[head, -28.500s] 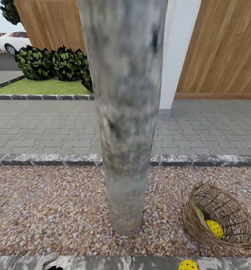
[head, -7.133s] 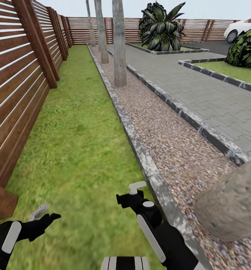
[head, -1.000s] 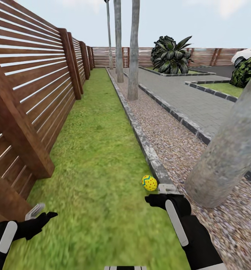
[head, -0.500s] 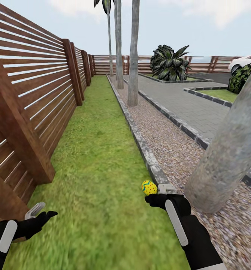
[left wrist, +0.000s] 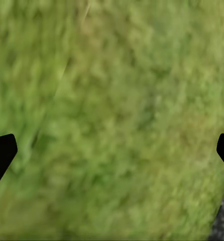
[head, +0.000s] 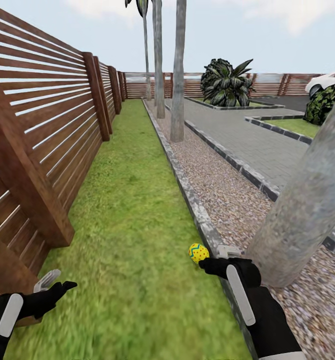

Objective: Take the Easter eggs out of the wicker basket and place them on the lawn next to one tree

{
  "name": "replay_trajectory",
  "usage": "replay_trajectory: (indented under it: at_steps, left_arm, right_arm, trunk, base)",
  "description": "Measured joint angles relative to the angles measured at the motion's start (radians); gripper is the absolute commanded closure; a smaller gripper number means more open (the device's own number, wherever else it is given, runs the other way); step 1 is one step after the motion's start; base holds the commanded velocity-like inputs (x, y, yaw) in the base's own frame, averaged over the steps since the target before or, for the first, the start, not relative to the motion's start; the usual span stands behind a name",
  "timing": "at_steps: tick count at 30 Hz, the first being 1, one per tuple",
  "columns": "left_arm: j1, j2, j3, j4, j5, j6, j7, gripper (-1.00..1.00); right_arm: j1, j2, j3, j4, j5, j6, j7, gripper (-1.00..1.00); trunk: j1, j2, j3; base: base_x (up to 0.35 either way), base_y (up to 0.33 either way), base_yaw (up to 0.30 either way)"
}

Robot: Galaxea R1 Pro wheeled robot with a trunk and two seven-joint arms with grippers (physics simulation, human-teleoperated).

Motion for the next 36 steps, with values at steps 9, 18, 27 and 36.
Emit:
replay_trajectory:
  at_steps: [9, 18, 27, 36]
  left_arm:
    - [0.000, 0.000, -0.001, 0.002, 0.000, 0.000, 0.001, -1.00]
    - [0.000, 0.000, -0.001, 0.003, -0.001, 0.002, 0.001, -1.00]
    - [0.000, 0.000, 0.001, 0.003, -0.001, 0.003, 0.001, -1.00]
    - [0.000, 0.000, 0.000, 0.003, -0.001, 0.002, 0.001, -1.00]
  right_arm:
    - [0.000, 0.000, -0.001, 0.001, 0.000, 0.001, 0.000, -1.00]
    - [0.000, 0.000, 0.000, 0.005, -0.003, 0.003, -0.001, -1.00]
    - [0.000, 0.000, -0.001, 0.006, 0.000, 0.003, -0.002, -1.00]
    - [0.000, -0.002, -0.001, 0.003, 0.001, 0.003, -0.006, -1.00]
  trunk:
    - [-0.035, 0.063, 0.016]
    - [-0.069, 0.126, 0.044]
    - [-0.103, 0.189, 0.072]
    - [-0.138, 0.252, 0.100]
  base:
    - [0.000, 0.000, 0.000]
    - [-0.071, 0.000, 0.000]
    - [-0.125, 0.000, 0.000]
    - [-0.134, 0.000, 0.000]
